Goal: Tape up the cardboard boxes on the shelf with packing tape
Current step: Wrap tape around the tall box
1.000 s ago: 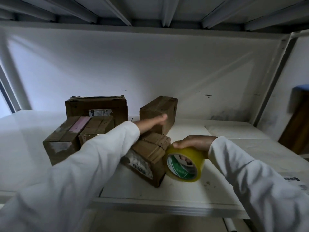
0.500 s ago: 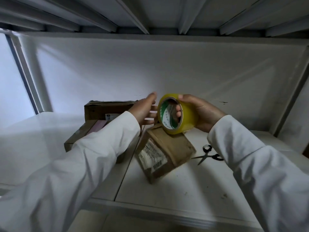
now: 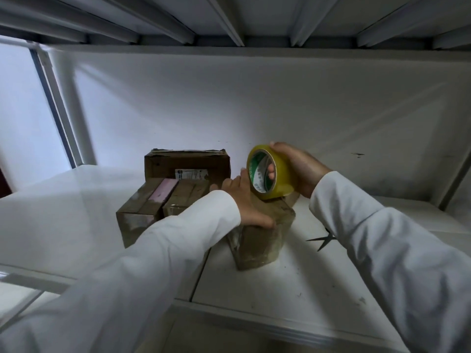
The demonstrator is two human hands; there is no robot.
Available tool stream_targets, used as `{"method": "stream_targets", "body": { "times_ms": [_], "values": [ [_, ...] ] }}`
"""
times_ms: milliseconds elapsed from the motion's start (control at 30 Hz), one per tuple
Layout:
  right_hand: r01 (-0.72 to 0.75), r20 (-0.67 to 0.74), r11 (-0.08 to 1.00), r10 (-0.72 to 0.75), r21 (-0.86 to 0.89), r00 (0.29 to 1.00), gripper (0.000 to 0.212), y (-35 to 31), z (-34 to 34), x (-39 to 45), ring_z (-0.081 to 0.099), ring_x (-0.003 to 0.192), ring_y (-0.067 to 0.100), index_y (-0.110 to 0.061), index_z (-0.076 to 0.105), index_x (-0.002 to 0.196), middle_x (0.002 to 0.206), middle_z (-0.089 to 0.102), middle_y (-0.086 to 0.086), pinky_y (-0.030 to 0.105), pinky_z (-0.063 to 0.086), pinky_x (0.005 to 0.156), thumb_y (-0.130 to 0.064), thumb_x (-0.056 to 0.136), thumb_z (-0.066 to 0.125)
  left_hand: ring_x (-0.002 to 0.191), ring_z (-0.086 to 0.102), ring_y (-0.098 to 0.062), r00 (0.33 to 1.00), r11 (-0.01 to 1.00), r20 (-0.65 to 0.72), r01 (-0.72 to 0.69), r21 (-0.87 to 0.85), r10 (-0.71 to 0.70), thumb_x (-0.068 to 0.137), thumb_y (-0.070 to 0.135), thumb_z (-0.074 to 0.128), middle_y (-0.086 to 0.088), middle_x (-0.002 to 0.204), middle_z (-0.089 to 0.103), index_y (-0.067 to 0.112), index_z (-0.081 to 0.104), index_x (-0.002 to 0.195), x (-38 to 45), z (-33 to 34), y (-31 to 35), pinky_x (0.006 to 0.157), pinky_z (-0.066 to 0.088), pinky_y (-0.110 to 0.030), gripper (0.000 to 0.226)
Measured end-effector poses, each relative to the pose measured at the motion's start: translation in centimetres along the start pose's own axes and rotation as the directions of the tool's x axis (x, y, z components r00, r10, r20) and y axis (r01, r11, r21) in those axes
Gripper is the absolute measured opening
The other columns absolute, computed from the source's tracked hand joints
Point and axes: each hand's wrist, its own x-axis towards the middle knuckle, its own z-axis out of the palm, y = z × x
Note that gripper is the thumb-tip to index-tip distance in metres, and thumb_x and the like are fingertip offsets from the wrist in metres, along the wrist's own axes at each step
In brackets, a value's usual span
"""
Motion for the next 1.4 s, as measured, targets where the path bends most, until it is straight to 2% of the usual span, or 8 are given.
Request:
{"method": "stream_targets", "body": {
  "times_ms": [233,367,533,667,800,933,1133,1400],
  "values": [
    [-0.234,0.044,0.914,0.263,-0.33,0.964,0.031,-3.9,-1.1,-1.8,0.058,0.053,0.015,-0.014,0.062,0.08,0.064,0.063,0.002,0.017,0.047,0.043,-0.044,0.088,0.058,0.136,0.029,-0.033,0.992,0.993,0.072,0.1,0.068,-0.105,0.069,0.071,0.061,-0.012,0.152,0.024,0.01,-0.008,0.15,-0.3,-0.9,0.1,0.11,0.029,-0.048,0.123],
    [-0.379,0.028,0.74,0.472,-0.556,0.881,0.035,-3.1,-2.5,-2.9,0.057,0.058,0.018,-0.012,0.064,0.077,0.06,0.063,0.004,0.029,0.052,0.067,-0.046,0.083,0.064,0.138,0.028,-0.033,0.985,0.987,0.096,0.132,0.097,-0.141,0.066,0.076,0.056,-0.012,0.155,0.021,0.01,0.001,0.151,0.5,-0.8,-0.2,0.111,0.028,-0.047,0.121],
    [-0.551,-0.098,0.634,0.604,-0.542,0.791,0.063,1.5,-2.0,-4.8,0.063,0.084,0.026,-0.011,0.063,0.109,0.089,0.068,0.01,0.037,0.051,0.086,-0.054,0.065,0.077,0.142,0.016,-0.037,0.99,0.992,0.114,0.075,0.098,-0.086,0.074,0.07,0.057,-0.013,0.158,0.009,0.023,-0.007,0.152,0.5,-0.6,0.1,0.113,0.023,-0.052,0.111],
    [-0.554,-0.083,0.66,0.602,-0.507,0.794,0.088,2.7,-1.8,-5.1,0.062,0.096,0.03,-0.013,0.059,0.119,0.105,0.065,0.012,0.042,0.048,0.097,-0.059,0.049,0.083,0.143,0.009,-0.039,0.984,0.987,0.164,0.044,0.156,-0.069,0.076,0.073,0.051,-0.012,0.159,0.003,0.037,-0.005,0.15,0.4,-0.9,-0.2,0.114,0.018,-0.051,0.099],
    [-0.535,-0.044,0.701,0.587,-0.471,0.808,0.036,3.0,-2.1,-5.4,0.06,0.07,0.021,-0.015,0.058,0.087,0.078,0.063,0.006,0.031,0.051,0.07,-0.051,0.082,0.064,0.142,0.009,-0.041,0.979,0.983,0.194,0.023,0.181,-0.059,0.079,0.072,0.05,-0.013,0.158,0.002,0.036,-0.001,0.151,0.4,-1.1,0.1,0.114,0.018,-0.048,0.095],
    [-0.528,-0.039,0.727,0.572,-0.439,0.819,0.033,3.3,-2.1,-5.5,0.059,0.069,0.022,-0.015,0.057,0.088,0.077,0.063,0.007,0.031,0.049,0.065,-0.047,0.084,0.063,0.147,0.002,-0.025,0.978,0.945,0.198,-0.125,0.301,0.066,0.08,0.071,0.043,0.001,0.16,0.002,0.027,0.006,0.152,0.3,-1.0,1.0,0.114,0.001,-0.058,0.092],
    [-0.519,-0.02,0.715,0.578,-0.469,0.816,0.03,2.8,-2.1,-6.0,0.054,0.062,0.018,-0.013,0.054,0.078,0.071,0.058,0.005,0.025,0.046,0.055,-0.04,0.091,0.056,0.146,-0.003,-0.008,0.954,0.958,0.177,-0.263,0.113,0.241,0.101,0.046,0.024,0.009,0.16,0.003,0.03,0.012,0.151,-0.1,-0.7,1.1,0.115,-0.009,-0.042,0.054],
    [-0.434,0.02,0.736,0.518,-0.519,0.855,0.046,3.3,-2.1,-4.8,0.057,0.091,0.025,-0.017,0.049,0.118,0.104,0.058,0.008,0.033,0.047,0.087,-0.048,0.085,0.06,0.124,0.048,-0.023,0.96,0.957,0.123,-0.228,-0.178,0.251,0.098,0.055,0.023,-0.002,0.134,0.055,0.025,0.059,0.128,1.4,-0.2,3.0,0.109,0.031,-0.038,0.055]
  ]
}}
